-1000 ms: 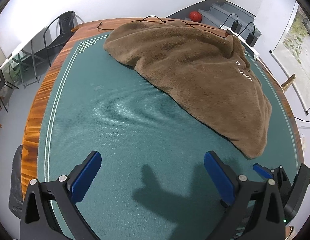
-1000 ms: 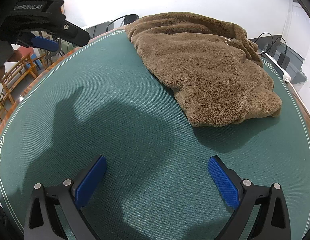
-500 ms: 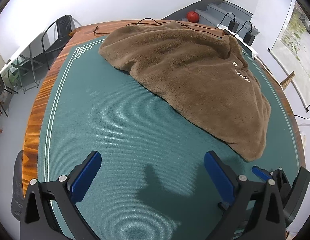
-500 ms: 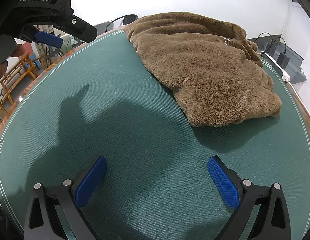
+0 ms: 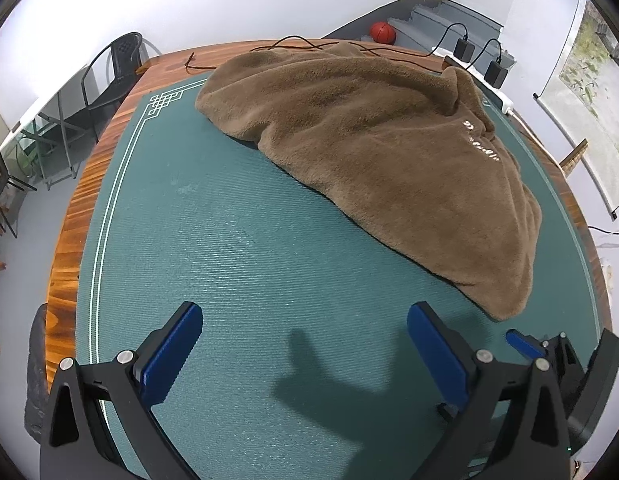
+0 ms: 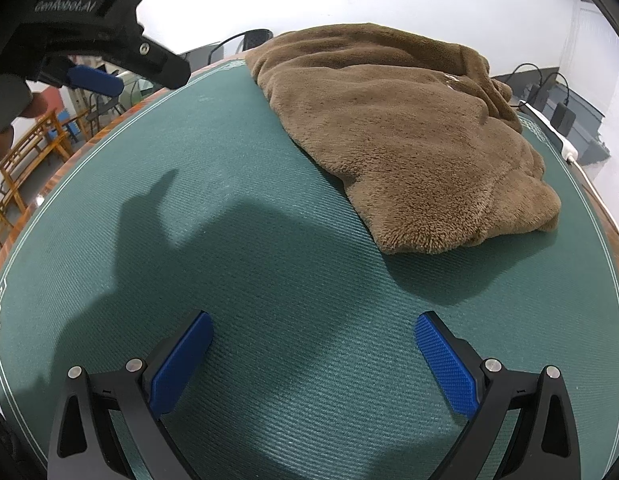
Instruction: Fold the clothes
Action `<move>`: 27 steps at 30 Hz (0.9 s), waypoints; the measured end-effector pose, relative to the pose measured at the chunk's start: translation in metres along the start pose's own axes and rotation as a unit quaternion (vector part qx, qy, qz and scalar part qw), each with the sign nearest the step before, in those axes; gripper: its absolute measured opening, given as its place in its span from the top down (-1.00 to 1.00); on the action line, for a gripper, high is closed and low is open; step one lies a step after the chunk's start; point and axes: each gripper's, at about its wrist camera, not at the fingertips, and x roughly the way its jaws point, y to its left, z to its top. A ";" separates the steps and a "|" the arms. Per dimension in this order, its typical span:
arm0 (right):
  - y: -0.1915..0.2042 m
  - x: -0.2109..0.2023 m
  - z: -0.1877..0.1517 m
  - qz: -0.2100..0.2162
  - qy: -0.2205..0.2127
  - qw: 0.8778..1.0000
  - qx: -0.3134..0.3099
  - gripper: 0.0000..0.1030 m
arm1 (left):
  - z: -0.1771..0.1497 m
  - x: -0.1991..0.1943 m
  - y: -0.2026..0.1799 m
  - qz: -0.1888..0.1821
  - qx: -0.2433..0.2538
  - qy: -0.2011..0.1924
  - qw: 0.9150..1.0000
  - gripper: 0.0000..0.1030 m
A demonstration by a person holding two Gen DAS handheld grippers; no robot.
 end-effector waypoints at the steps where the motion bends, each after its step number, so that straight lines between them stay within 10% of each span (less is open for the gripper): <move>1: 0.000 0.000 -0.001 -0.005 0.002 1.000 0.009 -1.00 | 0.000 0.002 0.001 0.003 0.000 0.002 1.000 -1.00; 14: -0.155 -0.027 0.047 -0.029 -0.054 0.972 0.229 -1.00 | 0.022 0.016 0.022 0.023 -0.012 -0.015 1.000 -1.00; 27: -0.215 0.009 0.089 -0.048 -0.045 0.965 0.254 -1.00 | 0.045 0.021 0.029 0.039 -0.024 -0.018 0.999 -1.00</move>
